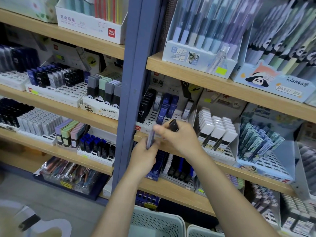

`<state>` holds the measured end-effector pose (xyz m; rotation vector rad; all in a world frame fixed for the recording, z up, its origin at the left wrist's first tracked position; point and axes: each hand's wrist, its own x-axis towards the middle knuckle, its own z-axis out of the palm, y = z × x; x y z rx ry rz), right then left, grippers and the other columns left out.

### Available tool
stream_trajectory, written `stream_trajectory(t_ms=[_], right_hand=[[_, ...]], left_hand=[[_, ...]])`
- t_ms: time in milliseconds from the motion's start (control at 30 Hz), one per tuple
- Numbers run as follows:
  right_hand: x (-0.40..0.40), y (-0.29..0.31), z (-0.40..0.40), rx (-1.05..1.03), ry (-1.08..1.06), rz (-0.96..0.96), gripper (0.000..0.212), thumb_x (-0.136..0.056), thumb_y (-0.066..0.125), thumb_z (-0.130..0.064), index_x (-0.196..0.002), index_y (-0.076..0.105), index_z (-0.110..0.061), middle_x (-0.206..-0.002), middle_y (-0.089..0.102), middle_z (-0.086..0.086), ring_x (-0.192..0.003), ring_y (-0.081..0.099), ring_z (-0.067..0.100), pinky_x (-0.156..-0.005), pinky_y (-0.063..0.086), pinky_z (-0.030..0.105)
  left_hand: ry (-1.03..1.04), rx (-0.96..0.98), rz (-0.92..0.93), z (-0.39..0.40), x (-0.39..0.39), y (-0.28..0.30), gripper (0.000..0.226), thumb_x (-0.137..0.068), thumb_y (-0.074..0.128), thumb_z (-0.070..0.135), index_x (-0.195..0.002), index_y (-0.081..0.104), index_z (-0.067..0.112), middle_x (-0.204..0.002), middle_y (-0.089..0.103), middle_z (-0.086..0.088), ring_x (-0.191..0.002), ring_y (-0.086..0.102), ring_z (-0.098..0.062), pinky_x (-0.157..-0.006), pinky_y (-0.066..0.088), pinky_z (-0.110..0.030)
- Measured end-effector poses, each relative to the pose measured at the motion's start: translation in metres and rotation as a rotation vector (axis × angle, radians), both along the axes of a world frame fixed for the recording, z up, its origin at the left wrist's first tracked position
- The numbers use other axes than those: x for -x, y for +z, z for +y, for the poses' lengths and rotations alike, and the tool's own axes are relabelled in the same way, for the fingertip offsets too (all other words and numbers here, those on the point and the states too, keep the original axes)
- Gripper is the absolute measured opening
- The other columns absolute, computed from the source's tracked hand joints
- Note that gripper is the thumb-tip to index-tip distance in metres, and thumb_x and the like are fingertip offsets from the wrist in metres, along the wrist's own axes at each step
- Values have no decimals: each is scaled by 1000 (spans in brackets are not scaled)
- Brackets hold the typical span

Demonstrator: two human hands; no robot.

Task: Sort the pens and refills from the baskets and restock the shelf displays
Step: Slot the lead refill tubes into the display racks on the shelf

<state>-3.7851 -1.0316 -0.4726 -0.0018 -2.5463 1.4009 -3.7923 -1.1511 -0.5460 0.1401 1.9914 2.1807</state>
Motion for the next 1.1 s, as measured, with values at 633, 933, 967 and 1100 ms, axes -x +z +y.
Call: stream_trajectory(t_ms=[633,933,967,1100], right_hand=[[-142,13,121,468,-232,-24,15,-95,67,-24,-98,70,-9,-47,49,-15,-40,39,4,-47,31,25],[-245,18,230,818,-395,135,22,-101,58,-28,-109,64,-8,-56,56,8,-44,49,17,-42,36,27],[-257,18,243,812,-410,163,22,-101,57,-26,-108,63,-5,-56,57,7,-44,49,16,-41,36,27],[-298,13,290,812,-355,253,25,-101,56,-23,-103,67,0,-55,57,6,-41,45,15,-44,36,27]], left_hand=[[-385,-98,46,92,-112,43,14,-101,56,17,-105,63,6,-82,73,-8,-59,65,-21,-41,41,-23],[-533,131,186,219,-188,71,7,-101,58,19,-105,64,19,-89,76,-3,-58,69,-19,-43,45,-24],[-563,145,197,233,-196,74,9,-102,57,19,-107,65,19,-90,76,-4,-59,69,-20,-43,45,-25],[-687,138,160,281,-220,76,15,-105,51,15,-110,63,7,-74,70,-1,-48,57,-14,-40,35,-20]])
